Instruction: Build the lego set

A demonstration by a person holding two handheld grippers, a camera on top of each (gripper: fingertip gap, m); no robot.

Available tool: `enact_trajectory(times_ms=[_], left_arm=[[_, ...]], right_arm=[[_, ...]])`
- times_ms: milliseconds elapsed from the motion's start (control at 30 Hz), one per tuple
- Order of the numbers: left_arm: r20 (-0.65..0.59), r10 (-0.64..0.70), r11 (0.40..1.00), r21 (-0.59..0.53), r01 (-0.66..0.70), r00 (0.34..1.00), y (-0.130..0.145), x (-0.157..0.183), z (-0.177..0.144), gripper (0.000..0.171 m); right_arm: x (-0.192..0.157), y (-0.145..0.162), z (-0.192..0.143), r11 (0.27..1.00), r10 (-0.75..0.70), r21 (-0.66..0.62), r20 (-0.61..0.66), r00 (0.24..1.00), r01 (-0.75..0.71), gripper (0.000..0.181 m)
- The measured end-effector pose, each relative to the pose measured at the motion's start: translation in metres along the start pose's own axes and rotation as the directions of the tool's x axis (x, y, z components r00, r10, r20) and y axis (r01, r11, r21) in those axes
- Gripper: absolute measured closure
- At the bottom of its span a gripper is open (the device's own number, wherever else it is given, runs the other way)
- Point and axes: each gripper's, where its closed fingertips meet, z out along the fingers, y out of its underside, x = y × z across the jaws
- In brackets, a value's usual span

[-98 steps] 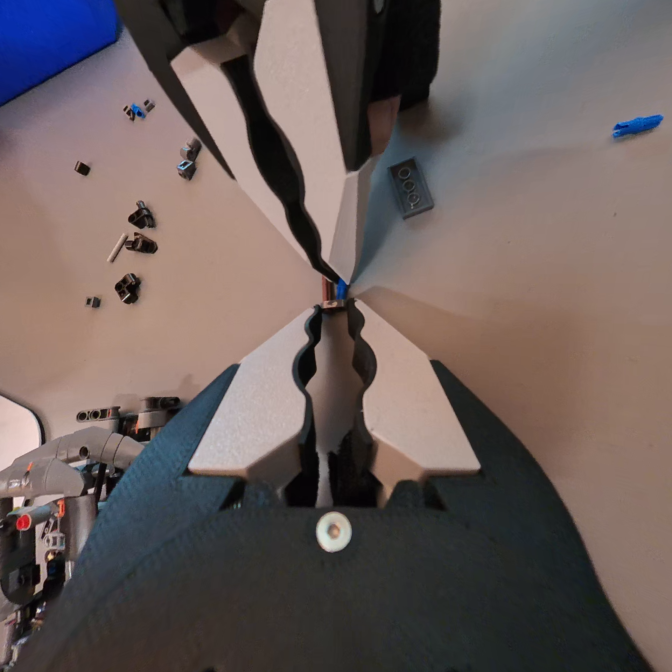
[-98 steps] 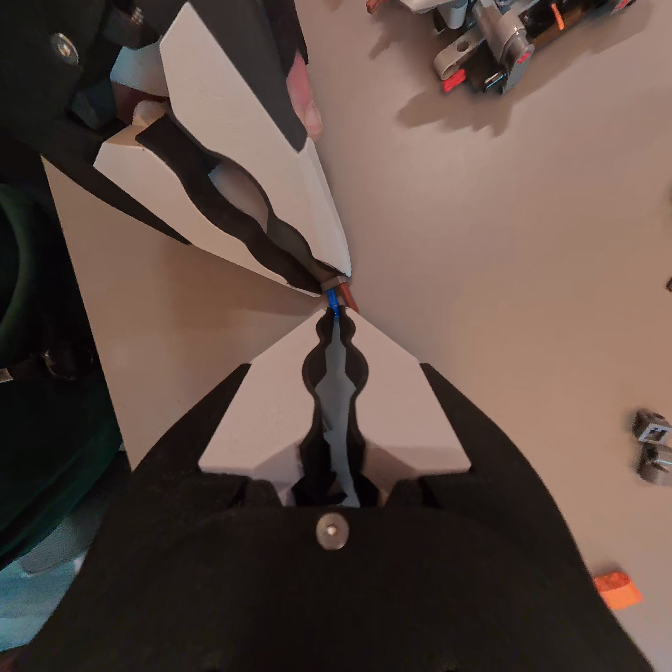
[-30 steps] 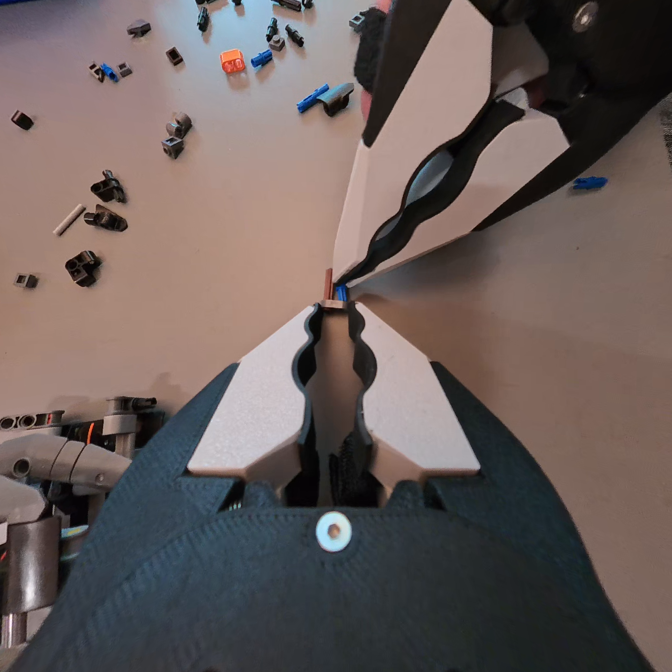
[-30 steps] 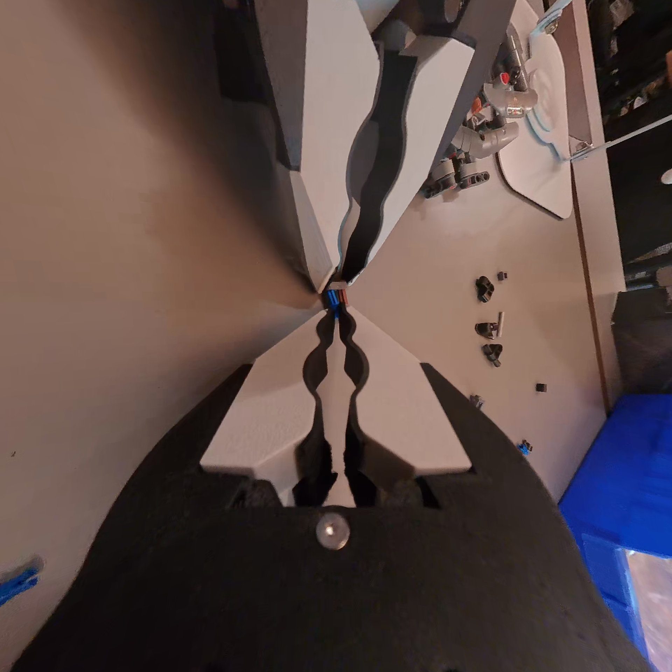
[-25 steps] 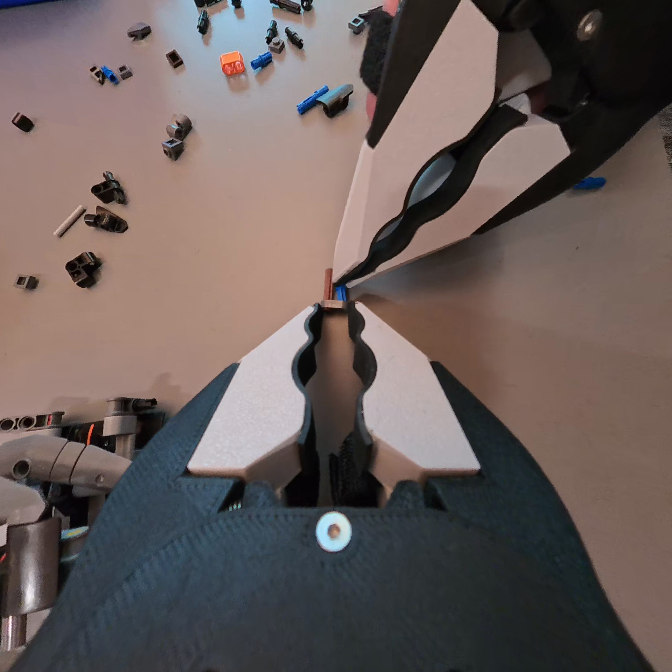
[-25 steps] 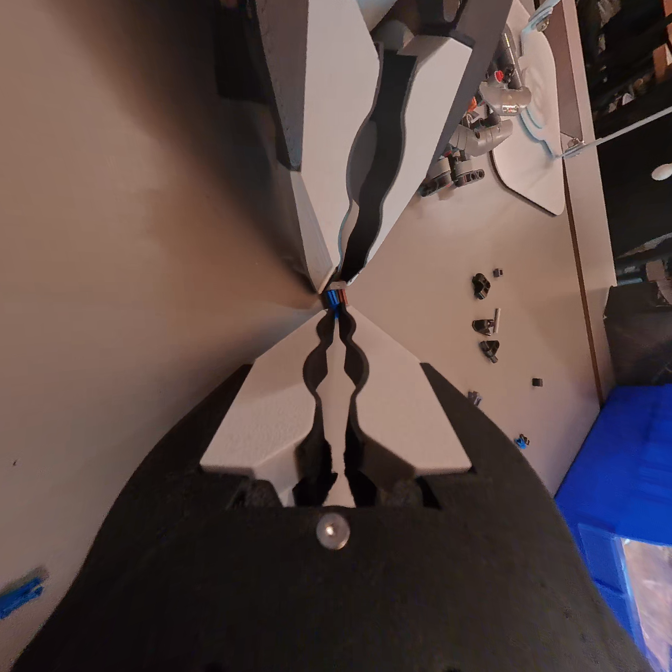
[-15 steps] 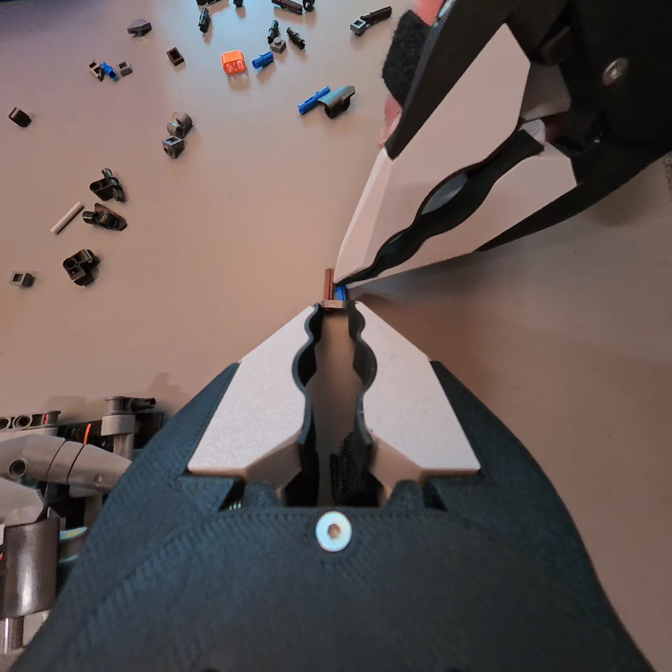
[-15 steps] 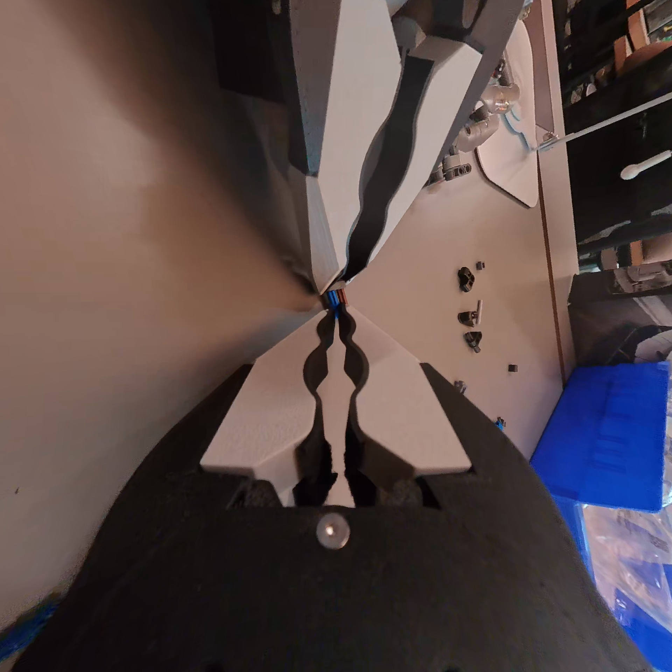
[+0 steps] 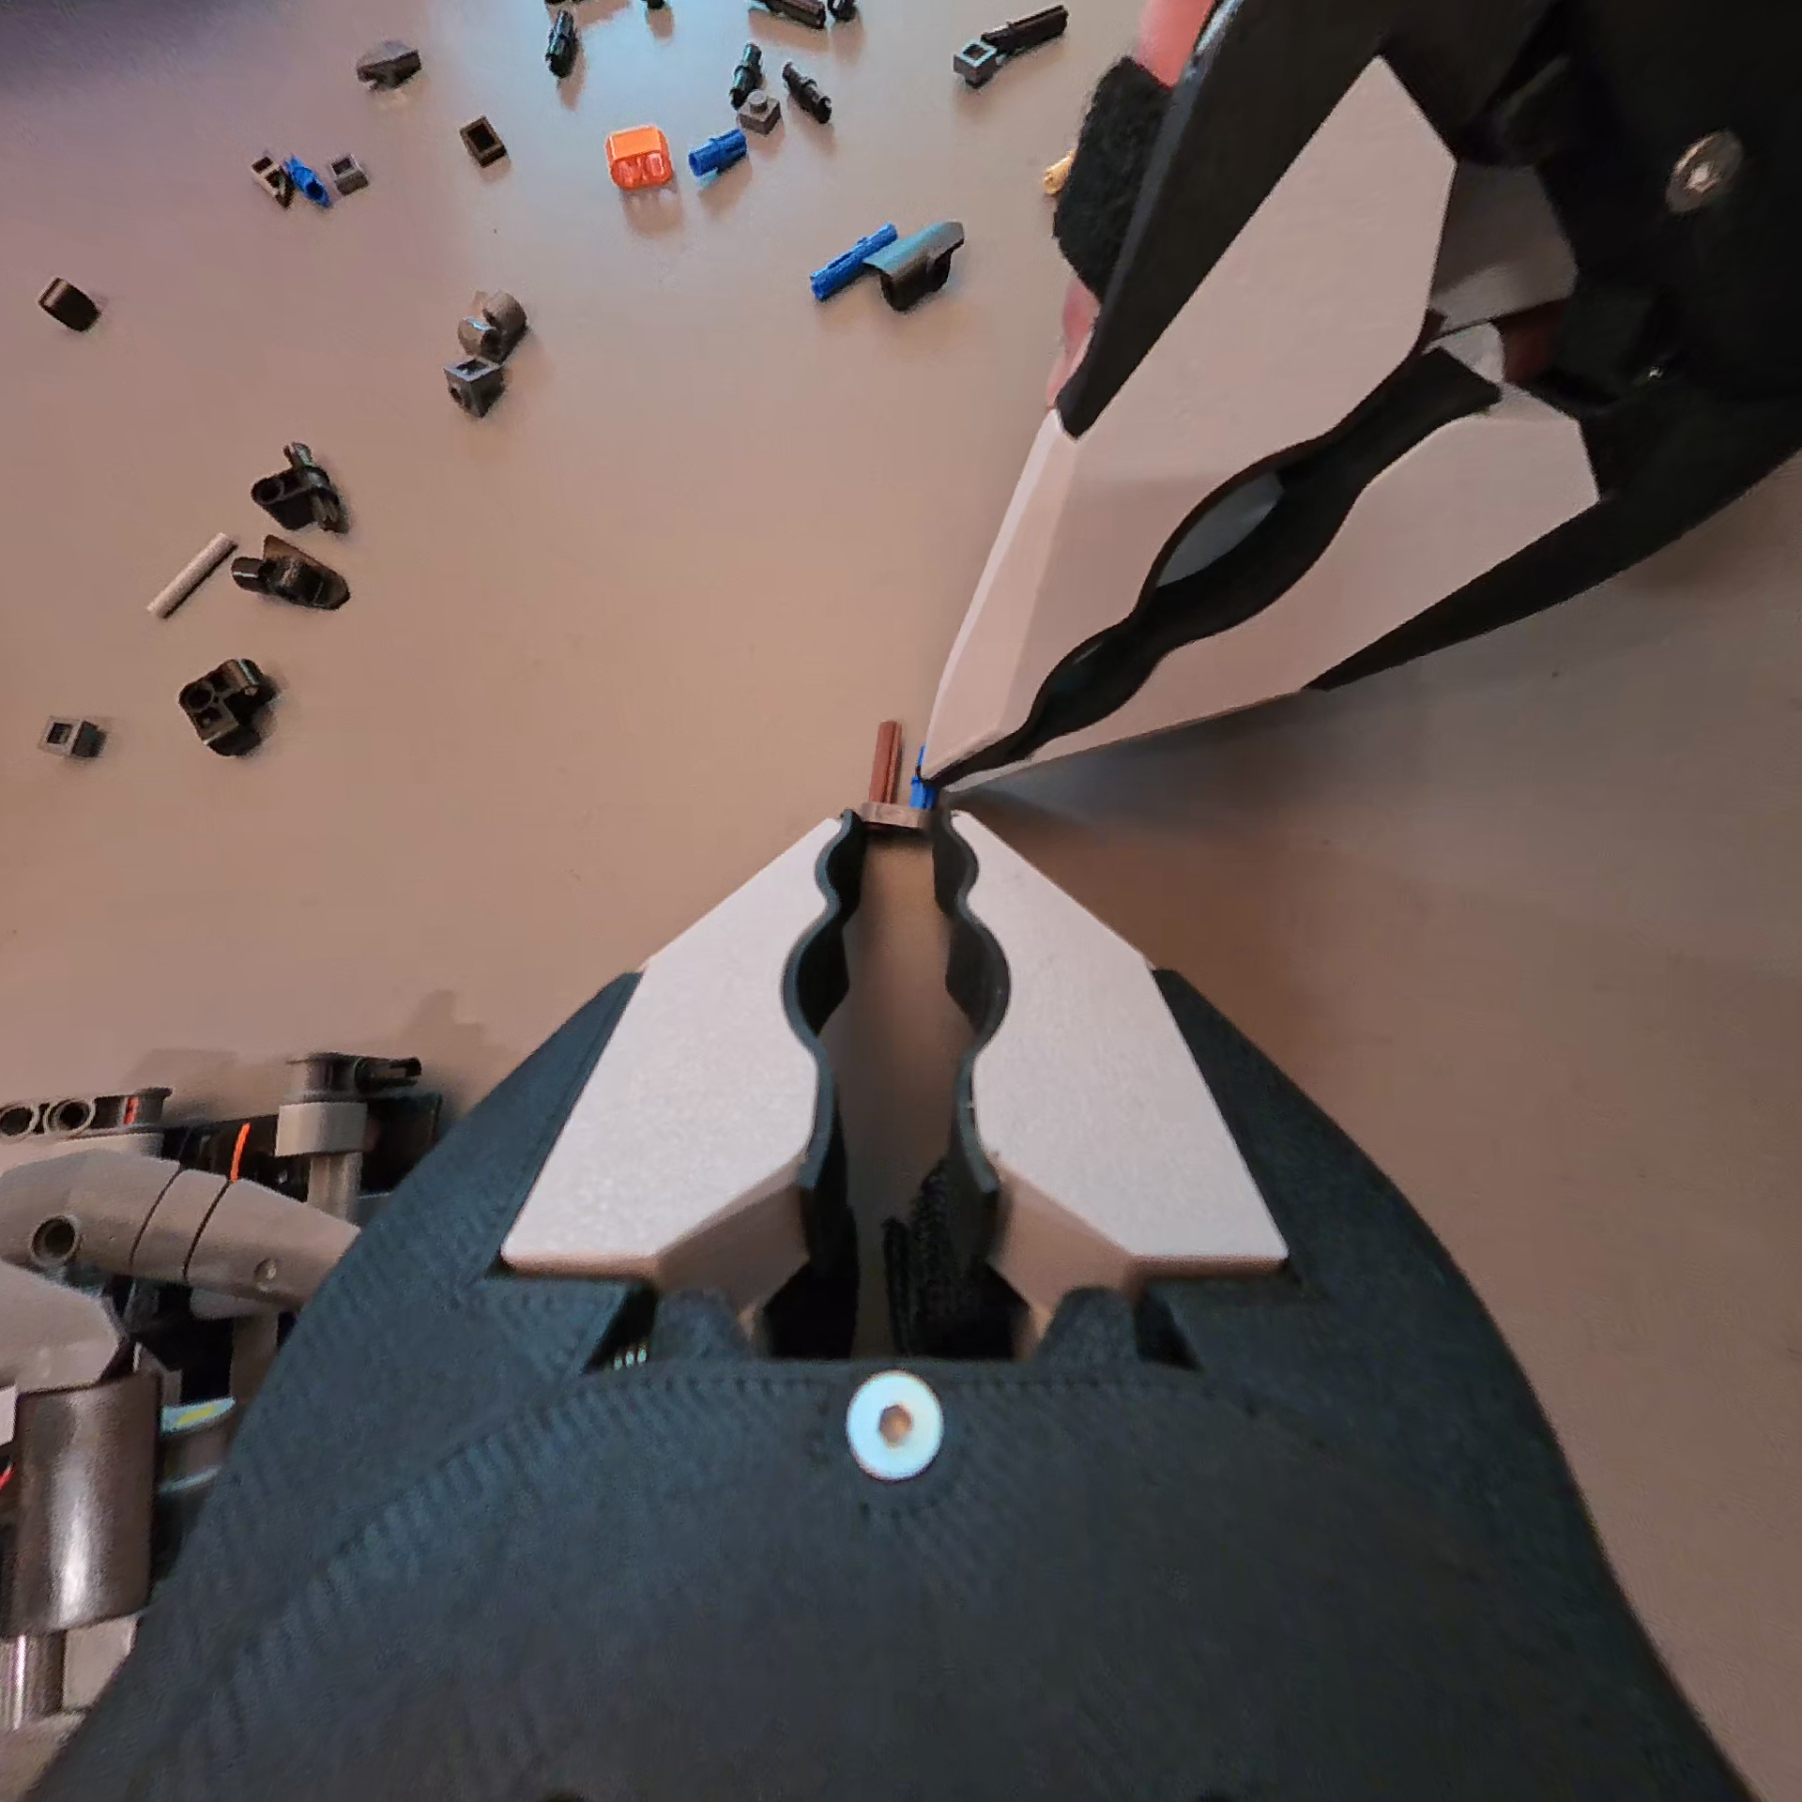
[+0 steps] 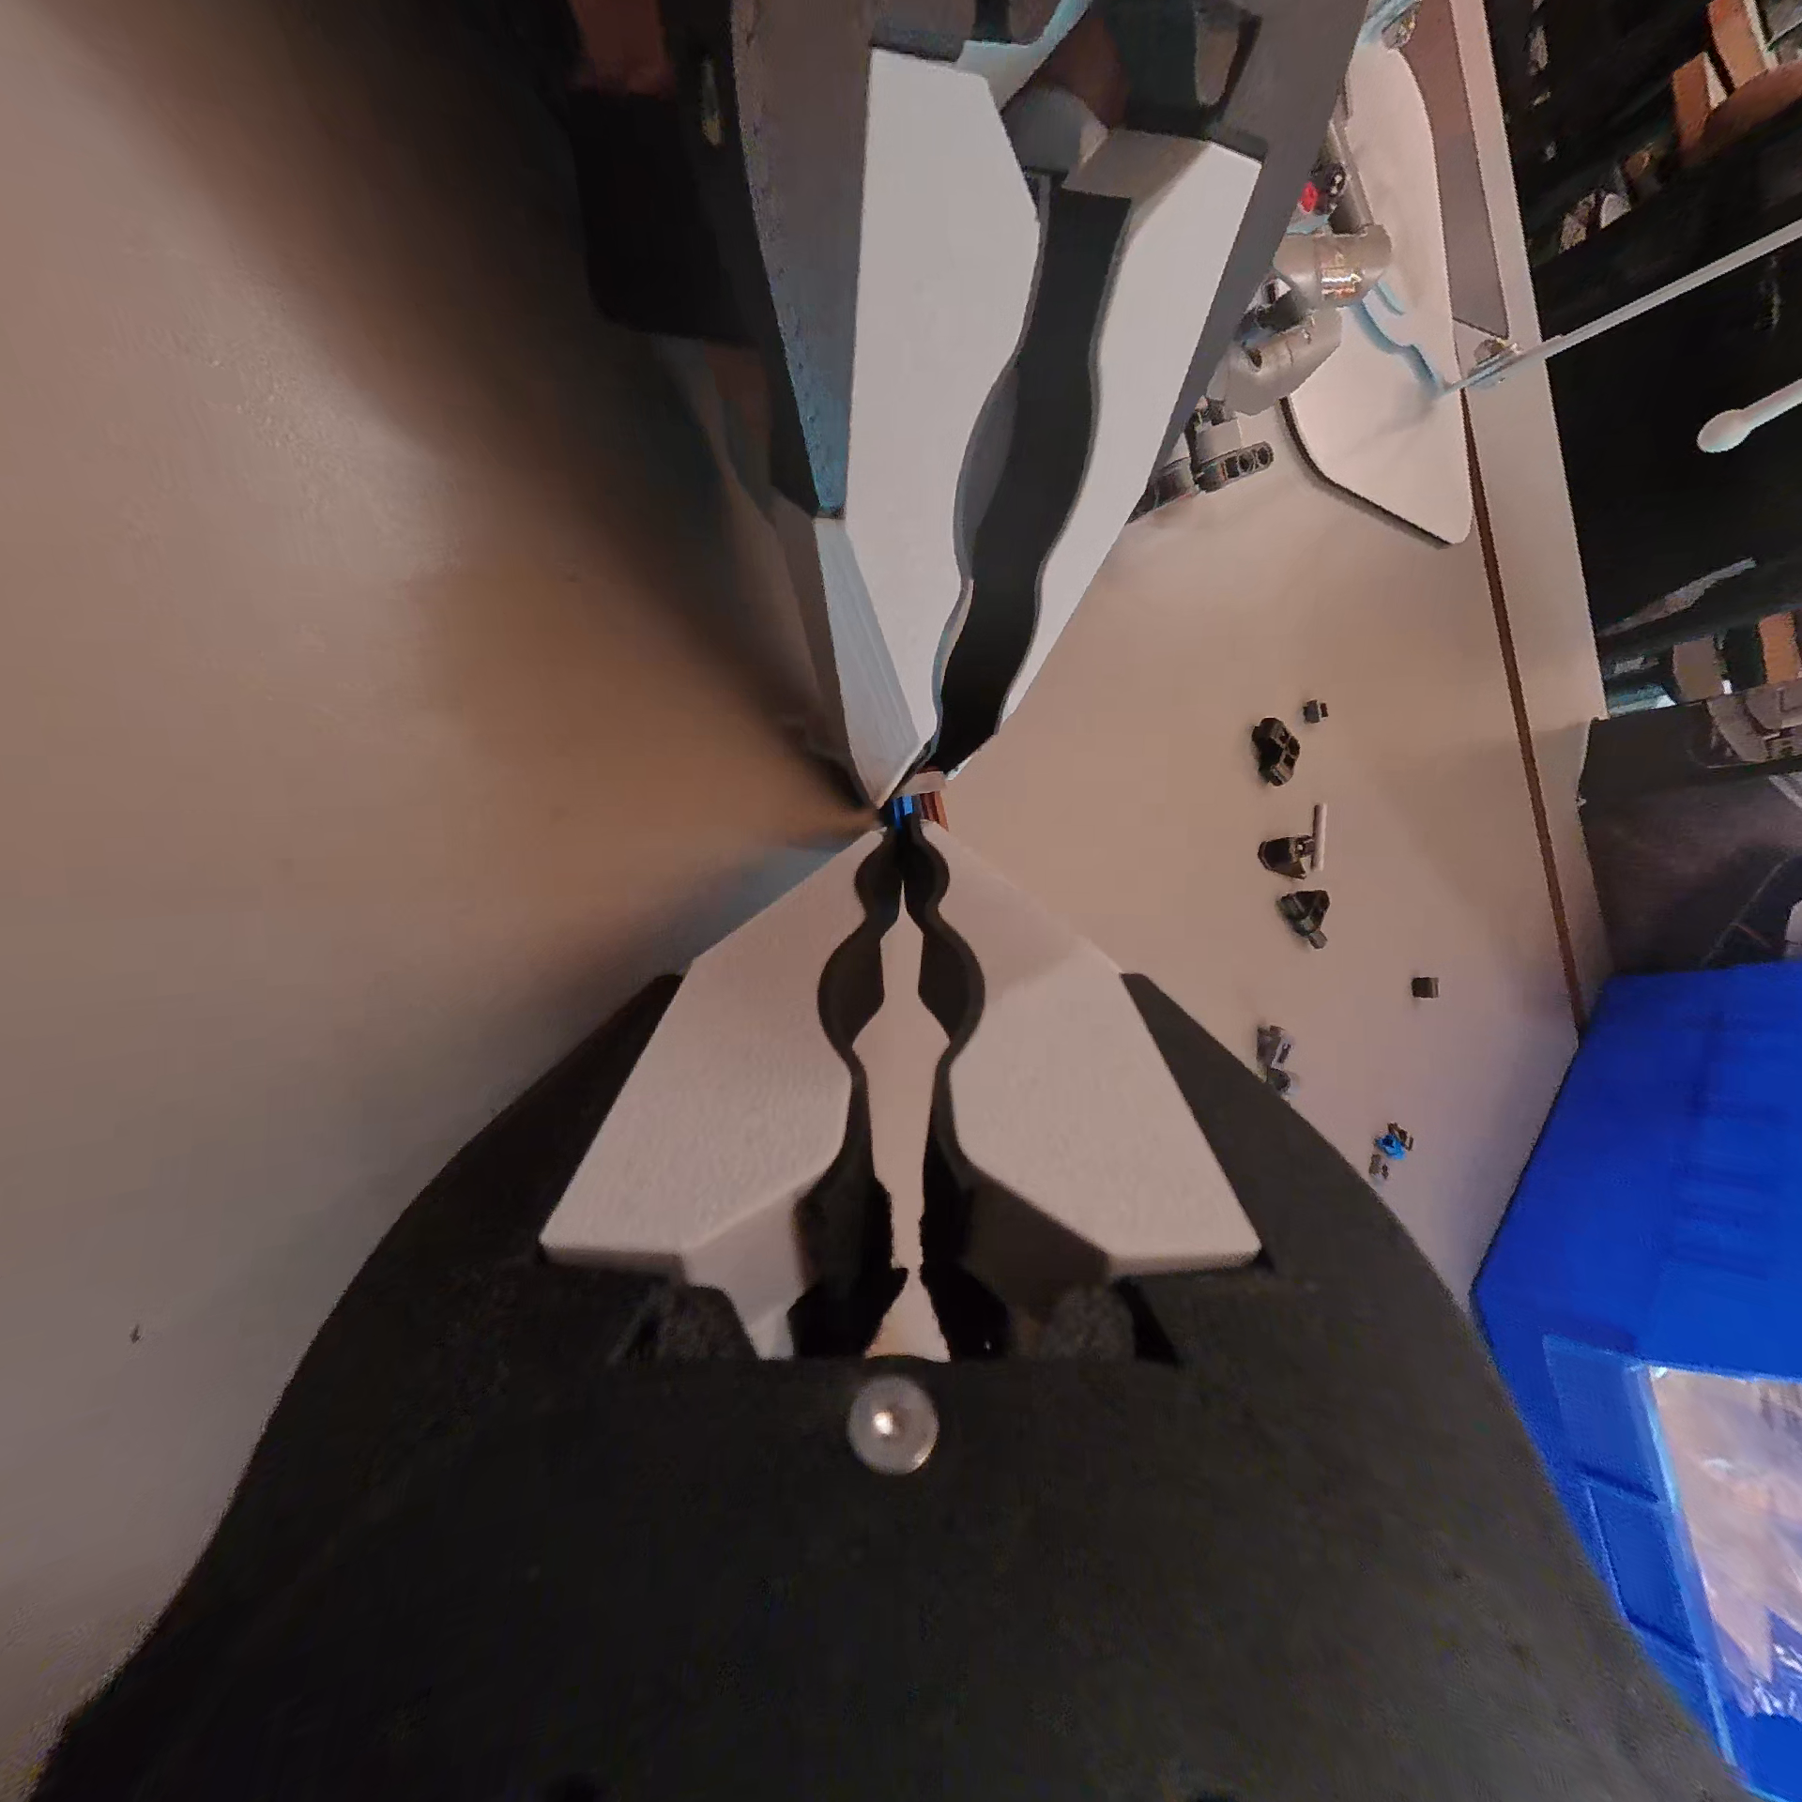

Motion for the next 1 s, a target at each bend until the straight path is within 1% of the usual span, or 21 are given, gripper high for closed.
enact_trajectory(times_ms=[200, 267, 467, 533, 567, 667, 733, 800, 867, 1000], left_arm=[[-0.002, -0.003, 1.0, 0.002, 0.003, 1.0, -0.001, 0.0, 0.0, 0.158], [-0.002, -0.002, 1.0, 0.002, 0.002, 1.0, -0.001, 0.0, 0.001, 0.158], [-0.001, 0.012, 1.0, 0.004, -0.012, 1.0, -0.001, 0.001, 0.001, 0.158], [0.009, 0.029, 1.0, 0.003, -0.029, 1.0, -0.002, 0.001, 0.002, 0.158], [0.009, 0.029, 1.0, 0.002, -0.029, 1.0, -0.002, 0.001, 0.002, 0.158], [0.008, 0.033, 0.999, 0.003, -0.033, 0.999, -0.003, 0.001, 0.003, 0.158], [0.006, 0.034, 0.999, 0.004, -0.034, 0.999, -0.002, 0.002, 0.003, 0.158], [0.01, 0.039, 0.999, 0.004, -0.039, 0.999, -0.002, 0.002, 0.003, 0.158], [0.01, 0.039, 0.999, 0.004, -0.039, 0.999, -0.002, 0.002, 0.003, 0.158], [0.009, 0.037, 0.999, 0.005, -0.037, 0.999, -0.003, 0.002, 0.003, 0.158]], right_arm=[[-0.001, -0.002, 0.001, 0.998, 0.03, 0.052, 0.077, 0.997, -0.034, 0.181], [-0.001, -0.003, 0.001, 0.998, 0.022, 0.051, 0.087, 0.996, -0.027, 0.181], [0.0, -0.003, 0.0, 0.994, 0.07, 0.076, 0.153, 0.986, -0.082, 0.181], [0.004, -0.003, -0.005, 0.986, 0.116, 0.101, 0.169, 0.979, -0.135, 0.181], [0.006, 0.001, -0.008, 0.984, 0.138, 0.092, 0.173, 0.975, -0.156, 0.181], [-0.001, 0.003, -0.011, 0.976, 0.171, 0.089, 0.251, 0.953, -0.198, 0.181], [-0.002, 0.008, -0.007, 0.982, 0.165, 0.056, 0.234, 0.958, -0.183, 0.181], [-0.001, 0.009, -0.007, 0.982, 0.166, 0.05, 0.224, 0.96, -0.181, 0.181], [0.0, 0.011, -0.006, 0.977, 0.193, 0.045, 0.235, 0.952, -0.21, 0.181], [0.0, 0.009, -0.004, 0.973, 0.203, 0.054, 0.264, 0.943, -0.224, 0.181]])
